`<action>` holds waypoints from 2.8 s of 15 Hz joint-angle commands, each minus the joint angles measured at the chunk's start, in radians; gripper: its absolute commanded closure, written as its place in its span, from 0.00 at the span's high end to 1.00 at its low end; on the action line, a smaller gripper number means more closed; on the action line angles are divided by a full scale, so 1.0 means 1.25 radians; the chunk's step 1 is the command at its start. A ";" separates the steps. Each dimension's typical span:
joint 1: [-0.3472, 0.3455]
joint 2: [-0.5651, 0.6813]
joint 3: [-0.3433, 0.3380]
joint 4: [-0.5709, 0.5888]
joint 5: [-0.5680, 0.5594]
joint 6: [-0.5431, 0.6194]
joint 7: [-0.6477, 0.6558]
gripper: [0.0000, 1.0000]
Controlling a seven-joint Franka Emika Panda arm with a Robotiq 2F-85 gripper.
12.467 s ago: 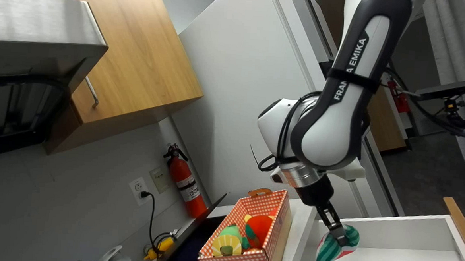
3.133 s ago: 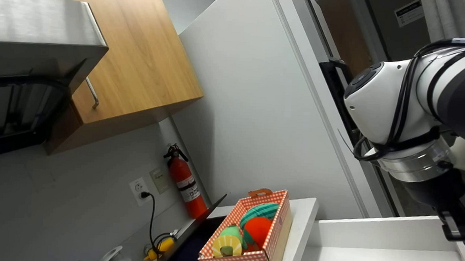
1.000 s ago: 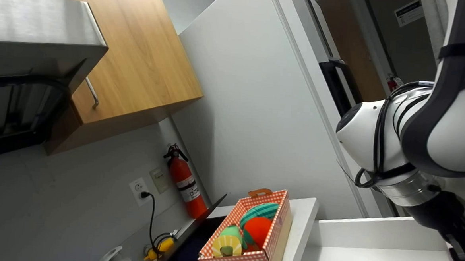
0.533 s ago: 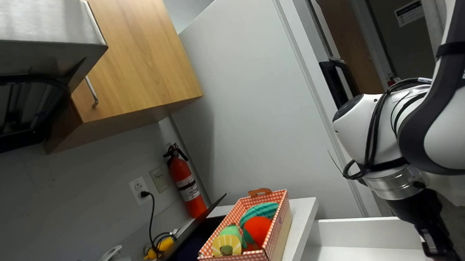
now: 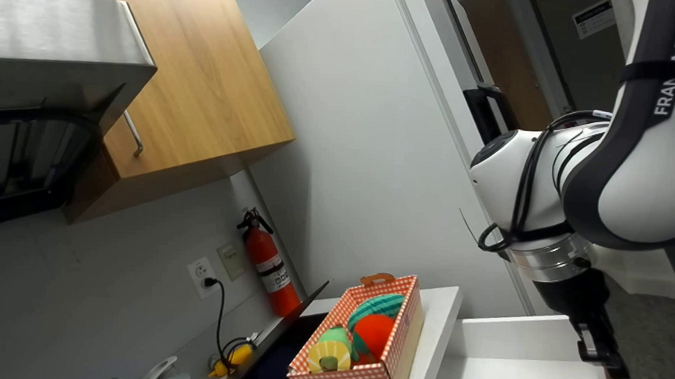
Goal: Remove a piece of watermelon plush toy from the open drawer, put the watermelon in the carton box and then close the drawer
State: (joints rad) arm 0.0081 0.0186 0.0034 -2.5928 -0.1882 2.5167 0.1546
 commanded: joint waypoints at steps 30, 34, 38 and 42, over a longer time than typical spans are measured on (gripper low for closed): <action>0.004 -0.067 0.011 -0.044 -0.015 -0.101 0.025 0.00; 0.003 -0.032 0.008 -0.038 -0.021 -0.101 0.023 0.00; -0.002 0.014 -0.001 -0.014 -0.026 -0.090 0.024 0.00; -0.004 0.057 -0.009 0.021 -0.025 -0.078 0.017 0.00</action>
State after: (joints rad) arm 0.0090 0.0387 0.0014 -2.6141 -0.2248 2.4068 0.1860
